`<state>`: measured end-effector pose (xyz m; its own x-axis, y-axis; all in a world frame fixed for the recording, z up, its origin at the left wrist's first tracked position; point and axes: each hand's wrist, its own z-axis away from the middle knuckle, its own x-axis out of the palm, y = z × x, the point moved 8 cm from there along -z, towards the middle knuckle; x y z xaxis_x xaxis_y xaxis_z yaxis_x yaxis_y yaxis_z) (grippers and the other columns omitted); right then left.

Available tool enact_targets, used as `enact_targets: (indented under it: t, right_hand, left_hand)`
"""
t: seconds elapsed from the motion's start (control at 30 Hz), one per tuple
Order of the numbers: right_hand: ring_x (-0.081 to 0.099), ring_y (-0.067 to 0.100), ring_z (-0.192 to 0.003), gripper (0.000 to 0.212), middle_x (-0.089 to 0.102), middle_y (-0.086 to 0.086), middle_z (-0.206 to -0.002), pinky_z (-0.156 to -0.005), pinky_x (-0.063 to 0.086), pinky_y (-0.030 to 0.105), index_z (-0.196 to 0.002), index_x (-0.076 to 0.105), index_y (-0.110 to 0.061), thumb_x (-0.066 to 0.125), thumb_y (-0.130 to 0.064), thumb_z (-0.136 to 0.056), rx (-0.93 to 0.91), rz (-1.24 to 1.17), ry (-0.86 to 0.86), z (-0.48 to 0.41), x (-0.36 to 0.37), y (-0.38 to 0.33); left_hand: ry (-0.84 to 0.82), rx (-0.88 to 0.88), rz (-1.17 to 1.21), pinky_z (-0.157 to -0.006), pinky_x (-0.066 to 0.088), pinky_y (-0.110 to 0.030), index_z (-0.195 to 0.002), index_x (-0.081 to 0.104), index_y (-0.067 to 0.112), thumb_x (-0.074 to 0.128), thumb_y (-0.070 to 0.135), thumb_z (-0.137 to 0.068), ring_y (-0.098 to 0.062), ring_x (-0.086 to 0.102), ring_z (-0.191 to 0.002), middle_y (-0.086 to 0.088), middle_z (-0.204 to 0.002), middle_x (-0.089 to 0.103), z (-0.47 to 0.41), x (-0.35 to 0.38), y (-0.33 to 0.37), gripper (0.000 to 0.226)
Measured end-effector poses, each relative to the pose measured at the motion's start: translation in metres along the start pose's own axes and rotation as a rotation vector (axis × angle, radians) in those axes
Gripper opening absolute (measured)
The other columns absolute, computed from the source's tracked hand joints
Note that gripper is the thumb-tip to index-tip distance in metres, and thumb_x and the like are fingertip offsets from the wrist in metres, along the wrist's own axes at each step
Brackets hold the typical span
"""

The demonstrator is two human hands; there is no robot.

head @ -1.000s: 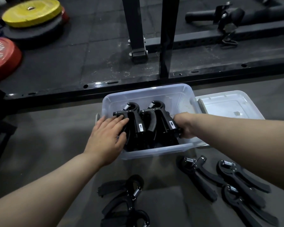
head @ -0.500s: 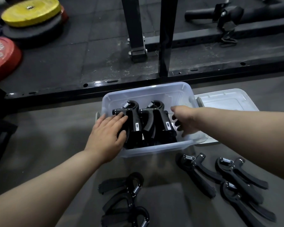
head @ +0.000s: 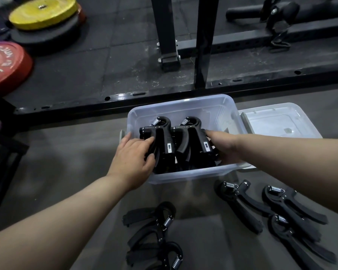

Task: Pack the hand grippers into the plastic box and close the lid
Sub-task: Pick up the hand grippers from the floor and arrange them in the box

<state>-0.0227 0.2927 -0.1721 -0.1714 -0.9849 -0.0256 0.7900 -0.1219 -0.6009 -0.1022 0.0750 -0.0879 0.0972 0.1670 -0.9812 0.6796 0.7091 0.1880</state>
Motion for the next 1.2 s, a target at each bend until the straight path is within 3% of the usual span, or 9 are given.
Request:
enact_targets:
  t: [0.23,0.37,0.5,0.63,0.8,0.9,1.03,1.13,1.2]
  right_hand:
    - [0.06,0.016,-0.046,0.044,0.06,0.002,-0.061,-0.043,0.047,0.019,-0.068,0.057,-0.02,0.041,-0.051,-0.095,-0.005,-0.06,-0.067,0.004,0.008,-0.002]
    - [0.061,0.015,-0.047,0.043,0.061,0.002,-0.063,-0.043,0.047,0.017,-0.071,0.057,-0.02,0.04,-0.049,-0.097,-0.017,-0.025,-0.086,0.009,0.01,-0.004]
    - [0.058,0.019,-0.05,0.037,0.058,0.003,-0.064,-0.051,0.047,0.022,-0.07,0.051,-0.02,0.035,-0.038,-0.097,0.009,-0.042,0.048,0.013,0.004,-0.006]
    - [0.047,0.018,-0.057,0.036,0.051,0.001,-0.07,-0.052,0.035,0.025,-0.074,0.046,-0.021,0.027,-0.039,-0.098,0.006,-0.061,0.225,0.02,-0.004,-0.015]
    - [0.056,0.03,-0.097,0.04,0.061,0.008,-0.106,-0.087,0.045,0.038,-0.108,0.058,-0.01,0.029,-0.032,-0.093,-0.355,0.28,0.522,0.032,-0.011,-0.064]
    - [0.053,0.025,-0.102,0.025,0.057,0.004,-0.102,-0.092,0.043,0.037,-0.097,0.06,-0.013,0.039,-0.021,-0.086,-0.867,0.595,0.606,0.071,0.022,-0.096]
    - [0.052,0.03,-0.086,0.022,0.059,0.012,-0.089,-0.082,0.042,0.038,-0.084,0.064,-0.005,0.045,-0.007,-0.074,-1.548,0.979,0.109,0.14,0.125,-0.08]
    - [0.051,0.031,-0.08,0.017,0.058,0.012,-0.088,-0.075,0.041,0.038,-0.084,0.063,-0.007,0.048,-0.015,-0.08,-1.601,1.269,-0.243,0.142,0.179,-0.023]
    - [0.056,0.031,-0.088,0.023,0.058,0.01,-0.095,-0.08,0.042,0.038,-0.094,0.06,-0.01,0.045,-0.024,-0.084,-1.453,1.535,-0.361,0.117,0.204,0.02]
  left_hand:
    - [0.007,-0.016,0.008,-0.12,0.013,-0.037,-0.136,0.054,0.014,0.034,0.034,-0.086,-0.018,0.055,-0.117,-0.001,-0.113,0.067,0.0,0.001,0.0,0.058]
    - [0.039,-0.039,0.01,-0.121,0.011,-0.036,-0.138,0.051,0.014,0.033,0.036,-0.084,-0.02,0.041,-0.134,-0.005,-0.138,0.055,0.0,0.001,-0.003,0.061]
    - [0.062,-0.072,0.043,-0.122,0.008,-0.042,-0.139,0.051,0.013,0.026,0.039,-0.089,-0.022,0.024,-0.144,-0.004,-0.151,0.041,0.001,0.001,-0.007,0.062]
    - [0.06,-0.09,0.067,-0.12,-0.003,-0.031,-0.139,0.051,0.013,0.019,0.043,-0.088,-0.019,0.024,-0.144,-0.002,-0.151,0.042,0.001,0.0,-0.008,0.068]
    - [0.047,-0.119,0.097,-0.12,-0.004,-0.029,-0.139,0.05,0.013,0.025,0.036,-0.09,-0.019,0.022,-0.145,-0.002,-0.151,0.041,0.003,-0.002,-0.007,0.06]
    - [0.062,-0.144,0.165,-0.12,-0.005,-0.028,-0.137,0.052,0.012,0.029,0.03,-0.089,-0.018,0.023,-0.144,-0.002,-0.151,0.041,0.004,-0.004,-0.008,0.057]
    - [0.049,-0.158,0.308,-0.122,0.003,-0.037,-0.135,0.055,0.007,0.034,0.021,-0.083,-0.02,0.026,-0.144,-0.005,-0.15,0.043,0.005,-0.005,-0.013,0.057]
    - [0.015,-0.119,0.426,-0.122,0.006,-0.039,-0.135,0.053,0.003,0.039,0.012,-0.077,-0.023,0.024,-0.146,-0.008,-0.152,0.04,0.008,-0.006,-0.019,0.06]
    - [0.002,-0.096,0.396,-0.122,0.006,-0.036,-0.14,0.049,0.006,0.039,0.011,-0.083,-0.019,0.016,-0.149,-0.004,-0.156,0.033,0.016,-0.005,-0.028,0.058]
